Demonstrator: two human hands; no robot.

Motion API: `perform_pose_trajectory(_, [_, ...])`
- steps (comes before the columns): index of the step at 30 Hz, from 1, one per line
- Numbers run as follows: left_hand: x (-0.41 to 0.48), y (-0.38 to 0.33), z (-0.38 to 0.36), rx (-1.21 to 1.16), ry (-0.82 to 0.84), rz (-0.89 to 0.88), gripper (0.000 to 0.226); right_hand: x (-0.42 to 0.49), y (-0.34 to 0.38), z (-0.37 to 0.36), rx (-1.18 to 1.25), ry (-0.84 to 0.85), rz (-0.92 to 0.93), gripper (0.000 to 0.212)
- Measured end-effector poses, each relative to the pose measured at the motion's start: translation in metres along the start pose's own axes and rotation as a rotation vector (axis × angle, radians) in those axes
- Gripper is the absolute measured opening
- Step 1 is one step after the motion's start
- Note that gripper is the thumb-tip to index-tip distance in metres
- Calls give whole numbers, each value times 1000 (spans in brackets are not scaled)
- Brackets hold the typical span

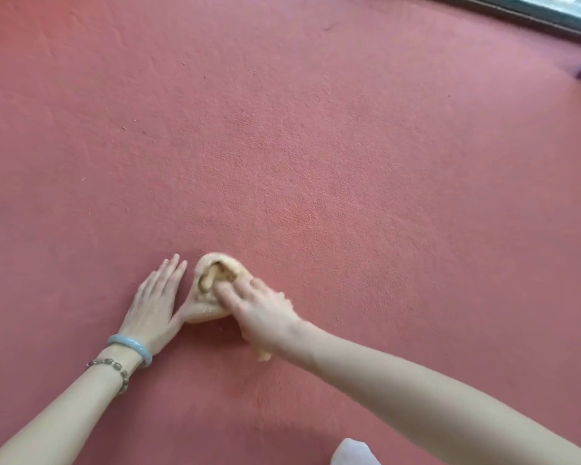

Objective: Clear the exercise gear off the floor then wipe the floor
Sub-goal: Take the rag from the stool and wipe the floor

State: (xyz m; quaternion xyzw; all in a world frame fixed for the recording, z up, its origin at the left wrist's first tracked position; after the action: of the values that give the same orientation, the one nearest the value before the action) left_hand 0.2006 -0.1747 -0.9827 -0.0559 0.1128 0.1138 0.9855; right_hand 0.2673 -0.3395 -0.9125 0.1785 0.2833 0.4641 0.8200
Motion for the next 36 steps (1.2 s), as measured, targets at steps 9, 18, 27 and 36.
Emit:
perform_pose_trajectory(9, [1, 19, 16, 55, 21, 46, 81, -18, -175, 106, 70, -459, -500, 33])
perform_pose_trajectory(18, [0, 59, 39, 94, -27, 89, 87, -28, -200, 143, 149, -773, -1057, 46])
perform_pose_trajectory(27, [-15, 90, 34, 1, -29, 289, 77, 127, 29, 39, -62, -154, -197, 58])
perform_pose_trajectory(36, [-49, 110, 19, -14, 56, 443, 82, 169, -11, 74, 83, -145, 107, 36])
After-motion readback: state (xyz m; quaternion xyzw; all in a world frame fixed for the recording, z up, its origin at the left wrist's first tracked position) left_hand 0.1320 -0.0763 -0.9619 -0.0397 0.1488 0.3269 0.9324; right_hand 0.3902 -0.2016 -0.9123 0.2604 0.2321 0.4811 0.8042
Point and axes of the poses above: each hand's wrist, its own x-axis towards the middle knuckle, its own z-axis out of the back of the hand, y = z × x, the point moved 6 cm from there along x, towards the middle knuckle, and after that the axes turned 7 degrees about x, right-handed, at the moved point
